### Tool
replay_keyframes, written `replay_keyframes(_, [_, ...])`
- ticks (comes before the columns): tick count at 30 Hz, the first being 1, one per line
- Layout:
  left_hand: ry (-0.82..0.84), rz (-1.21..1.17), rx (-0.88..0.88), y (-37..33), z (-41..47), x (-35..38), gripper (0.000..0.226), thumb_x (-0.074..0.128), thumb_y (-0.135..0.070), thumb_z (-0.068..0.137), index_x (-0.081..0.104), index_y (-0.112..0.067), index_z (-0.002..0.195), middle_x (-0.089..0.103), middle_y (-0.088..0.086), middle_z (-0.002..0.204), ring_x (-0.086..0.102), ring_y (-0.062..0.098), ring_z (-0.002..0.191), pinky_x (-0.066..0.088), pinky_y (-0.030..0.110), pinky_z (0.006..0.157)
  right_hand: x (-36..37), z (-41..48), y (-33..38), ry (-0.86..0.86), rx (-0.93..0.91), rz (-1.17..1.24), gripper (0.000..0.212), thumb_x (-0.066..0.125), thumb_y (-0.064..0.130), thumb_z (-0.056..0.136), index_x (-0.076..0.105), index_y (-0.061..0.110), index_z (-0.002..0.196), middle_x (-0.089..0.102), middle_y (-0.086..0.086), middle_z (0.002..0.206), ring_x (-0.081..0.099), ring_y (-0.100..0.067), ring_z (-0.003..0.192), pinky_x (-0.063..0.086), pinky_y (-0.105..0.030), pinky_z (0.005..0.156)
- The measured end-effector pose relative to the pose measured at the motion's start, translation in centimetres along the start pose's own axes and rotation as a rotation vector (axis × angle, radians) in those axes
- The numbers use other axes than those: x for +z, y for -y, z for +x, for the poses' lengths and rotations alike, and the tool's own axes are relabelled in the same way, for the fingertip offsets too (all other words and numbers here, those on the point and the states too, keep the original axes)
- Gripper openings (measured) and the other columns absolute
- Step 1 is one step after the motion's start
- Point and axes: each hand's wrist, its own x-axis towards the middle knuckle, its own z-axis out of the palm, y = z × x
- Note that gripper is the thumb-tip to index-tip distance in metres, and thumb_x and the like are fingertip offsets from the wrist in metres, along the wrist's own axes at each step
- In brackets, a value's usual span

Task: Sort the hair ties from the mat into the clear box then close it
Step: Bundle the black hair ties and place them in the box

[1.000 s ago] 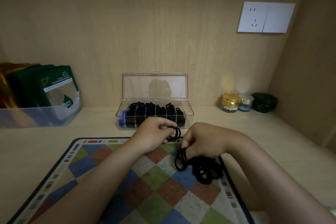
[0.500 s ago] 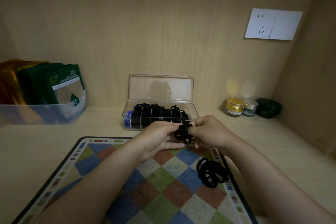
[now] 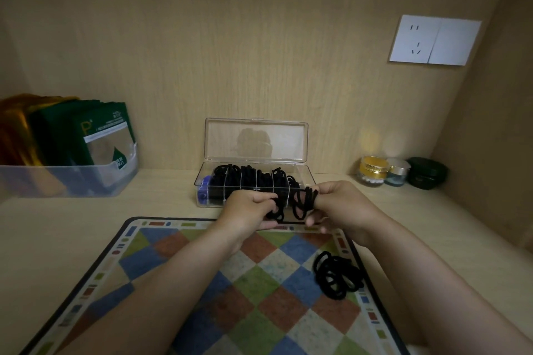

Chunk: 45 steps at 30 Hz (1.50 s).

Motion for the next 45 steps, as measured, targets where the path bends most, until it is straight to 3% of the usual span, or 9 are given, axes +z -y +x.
replay_keyframes(5, [0.139,-0.070,0.026,-0.4,-0.7,1.0,0.022,0.062,-0.015,0.096,0.073,-0.007,0.114,0.075,0.012,0.109,0.074,0.017,0.097,0.061,0.028,0.081,1.2,-0.4,0.4,0.051,-0.040,0.028,0.018,0.070,0.025,0.091,0.076,0.008,0.095,0.070,0.000,0.068,0.055,-0.005,0.051,0.033,-0.018,0.043])
replay_keyframes(8, [0.220,-0.196,0.001,-0.8,-1.0,1.5,0.026,0.062,-0.016,0.097,0.071,-0.002,0.117,0.074,0.015,0.112,0.072,0.023,0.103,0.060,0.033,0.087,1.2,-0.4,0.4,-0.062,-0.111,-0.048,0.011,0.067,0.014,0.093,0.072,0.006,0.088,0.057,0.013,0.043,0.049,0.004,0.036,0.033,-0.007,0.037])
replay_keyframes(13, [0.308,-0.446,-0.081,-1.4,-1.4,1.2,0.034,0.049,-0.022,0.102,0.066,0.001,0.119,0.070,0.020,0.118,0.068,0.033,0.111,0.059,0.041,0.091,1.2,0.2,-0.1,-0.138,-0.168,-0.084,0.013,0.069,0.007,0.090,0.068,0.008,0.078,0.054,0.011,0.040,0.044,0.001,0.032,0.032,-0.010,0.035])
replay_keyframes(19, [0.306,-0.159,0.056,-0.7,-1.5,1.4,0.031,0.067,-0.008,0.091,0.067,-0.005,0.121,0.073,0.010,0.117,0.070,0.019,0.109,0.057,0.032,0.093,1.1,1.3,-1.1,-0.207,-0.169,-0.271,0.011,0.074,0.011,0.080,0.070,0.014,0.069,0.060,0.008,0.052,0.047,0.002,0.038,0.038,-0.021,0.047])
replay_keyframes(33, [0.317,-0.139,0.072,-0.6,-1.3,1.2,0.026,0.054,-0.006,0.099,0.068,-0.006,0.121,0.074,0.013,0.114,0.072,0.025,0.105,0.059,0.033,0.088,-1.8,0.1,-0.4,0.280,0.011,-0.004,0.038,0.068,0.008,0.090,0.056,0.002,0.126,0.070,-0.007,0.080,0.062,-0.016,0.064,0.043,-0.021,0.041])
replay_keyframes(37, [0.210,-0.068,0.069,-0.5,-0.9,0.4,0.031,0.062,-0.002,0.093,0.067,-0.015,0.122,0.074,0.011,0.113,0.074,0.022,0.099,0.062,0.029,0.077,-2.5,-0.6,-0.1,0.222,0.008,-0.238,0.036,0.070,0.014,0.090,0.056,0.011,0.123,0.071,-0.005,0.089,0.063,-0.017,0.061,0.041,-0.024,0.041])
replay_keyframes(40, [0.180,0.001,0.074,-0.4,-0.7,-0.1,0.029,0.063,-0.004,0.094,0.069,-0.014,0.119,0.074,0.009,0.113,0.074,0.020,0.098,0.061,0.026,0.075,-2.9,-1.5,0.7,0.159,0.002,-0.582,0.030,0.071,0.036,0.089,0.066,0.013,0.107,0.072,-0.005,0.088,0.061,-0.016,0.059,0.039,-0.024,0.042])
replay_keyframes(43, [0.180,0.046,0.070,-0.2,-0.7,0.0,0.029,0.062,-0.005,0.095,0.067,-0.009,0.123,0.073,0.008,0.114,0.073,0.021,0.100,0.061,0.026,0.076,-3.1,-2.7,2.1,0.156,0.187,-1.007,0.058,0.063,0.070,0.079,0.074,0.013,0.085,0.076,-0.001,0.072,0.062,-0.015,0.054,0.042,-0.025,0.052])
replay_keyframes(45, [0.199,0.085,0.069,0.0,-0.6,0.2,0.029,0.062,-0.007,0.095,0.067,-0.009,0.123,0.073,0.008,0.115,0.073,0.018,0.100,0.060,0.026,0.078,-2.7,-3.5,2.8,0.206,0.332,-1.094,0.064,0.063,0.076,0.074,0.072,0.013,0.082,0.075,0.001,0.068,0.064,-0.013,0.051,0.044,-0.026,0.054])
